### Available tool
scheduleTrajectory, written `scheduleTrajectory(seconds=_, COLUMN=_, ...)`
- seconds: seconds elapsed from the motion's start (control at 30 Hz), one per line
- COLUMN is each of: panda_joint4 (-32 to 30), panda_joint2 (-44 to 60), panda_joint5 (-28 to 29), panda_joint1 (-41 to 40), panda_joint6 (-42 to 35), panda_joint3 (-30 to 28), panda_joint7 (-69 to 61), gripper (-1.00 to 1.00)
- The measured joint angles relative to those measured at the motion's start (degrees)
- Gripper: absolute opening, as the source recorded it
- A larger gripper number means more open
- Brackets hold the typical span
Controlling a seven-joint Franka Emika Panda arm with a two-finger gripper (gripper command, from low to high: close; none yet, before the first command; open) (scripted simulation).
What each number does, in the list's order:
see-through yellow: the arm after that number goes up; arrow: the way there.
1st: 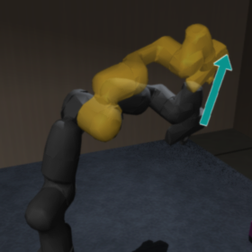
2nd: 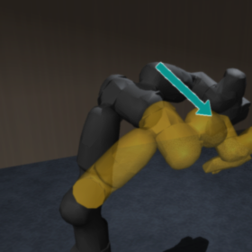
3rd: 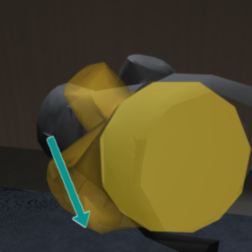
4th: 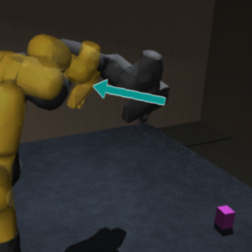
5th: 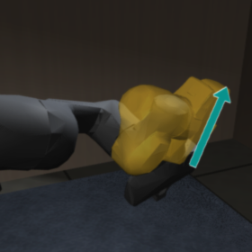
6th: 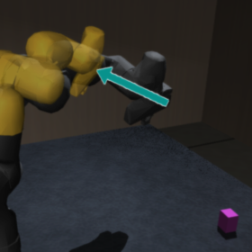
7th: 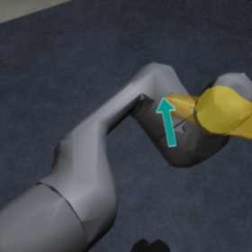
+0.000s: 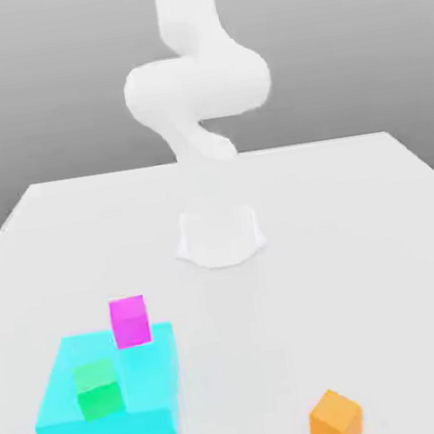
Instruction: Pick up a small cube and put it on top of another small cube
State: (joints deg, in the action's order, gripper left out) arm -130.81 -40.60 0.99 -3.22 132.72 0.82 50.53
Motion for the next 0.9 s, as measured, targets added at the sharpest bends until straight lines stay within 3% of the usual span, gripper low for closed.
scheduleTrajectory(seconds=0.53, panda_joint4=6.2, panda_joint2=33.6, panda_joint5=6.2, panda_joint1=-15.2, panda_joint6=6.0, panda_joint3=-0.5, panda_joint7=30.0, gripper=0.0)
scheduleTrajectory(seconds=0.9, panda_joint4=10.3, panda_joint2=56.1, panda_joint5=1.6, panda_joint1=-22.2, panda_joint6=10.6, panda_joint3=-4.7, panda_joint7=44.4, gripper=0.0)
